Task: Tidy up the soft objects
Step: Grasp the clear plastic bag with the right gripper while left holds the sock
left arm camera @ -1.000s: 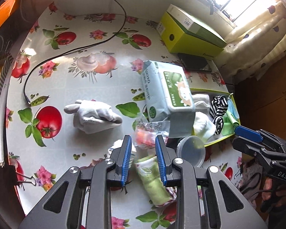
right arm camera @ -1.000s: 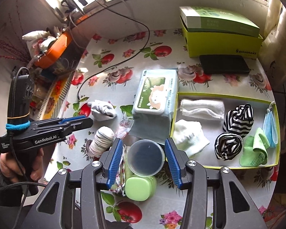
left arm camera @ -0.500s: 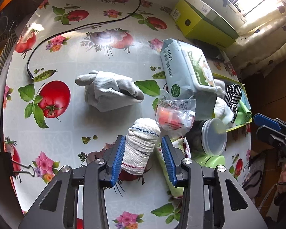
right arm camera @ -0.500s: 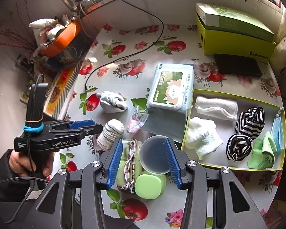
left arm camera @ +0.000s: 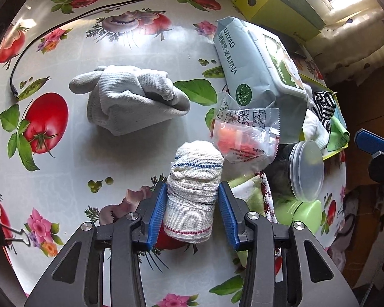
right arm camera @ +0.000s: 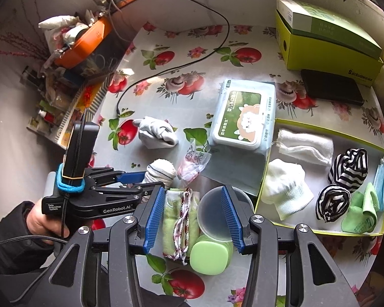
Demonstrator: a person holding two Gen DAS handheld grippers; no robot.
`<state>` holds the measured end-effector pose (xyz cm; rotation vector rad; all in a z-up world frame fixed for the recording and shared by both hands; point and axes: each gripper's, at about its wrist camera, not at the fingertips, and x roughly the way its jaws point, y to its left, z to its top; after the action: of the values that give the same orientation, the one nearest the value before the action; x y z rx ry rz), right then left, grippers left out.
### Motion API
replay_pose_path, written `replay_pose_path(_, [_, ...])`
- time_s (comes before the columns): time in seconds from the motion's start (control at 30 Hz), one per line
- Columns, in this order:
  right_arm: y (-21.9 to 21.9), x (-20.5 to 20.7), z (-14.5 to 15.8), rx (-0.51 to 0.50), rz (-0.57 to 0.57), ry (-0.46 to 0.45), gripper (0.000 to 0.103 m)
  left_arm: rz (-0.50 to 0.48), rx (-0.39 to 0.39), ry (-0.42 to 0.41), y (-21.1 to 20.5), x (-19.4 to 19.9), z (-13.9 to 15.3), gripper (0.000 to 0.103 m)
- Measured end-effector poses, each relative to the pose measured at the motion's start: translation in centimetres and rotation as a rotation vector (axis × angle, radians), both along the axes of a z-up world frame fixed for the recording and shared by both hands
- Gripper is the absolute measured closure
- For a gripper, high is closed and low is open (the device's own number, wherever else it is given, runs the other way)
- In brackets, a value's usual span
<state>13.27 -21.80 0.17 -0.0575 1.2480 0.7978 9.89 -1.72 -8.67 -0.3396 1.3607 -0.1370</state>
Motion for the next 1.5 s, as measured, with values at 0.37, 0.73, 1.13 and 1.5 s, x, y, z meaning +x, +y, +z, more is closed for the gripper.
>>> replay_pose_path(0.37, [4.0,2.2,-2.9,-0.081,0.047,0.079,0.057,0.039,-0.053,-0.025,1.0,-0.2,-0.2,0.061])
replay_pose_path(0.73, [7.1,3.9,-6.3,-0.213,0.09,0.165,0.057,0.125,-0.045,-0.062,3.9,-1.2,0.6,0.062])
replay_pose_path(1.13, [9.5,3.8,-7.1,-0.194,0.141,0.178,0.057,0.156,-0.055,-0.045,4.8,-1.5,0.0,0.062])
replay_pose_path(1.5, [11.9,1.9,-8.0,-0.252,0.284,0.108,0.09,0.168,-0.067,-0.045,5.0,-1.6,-0.1,0.062])
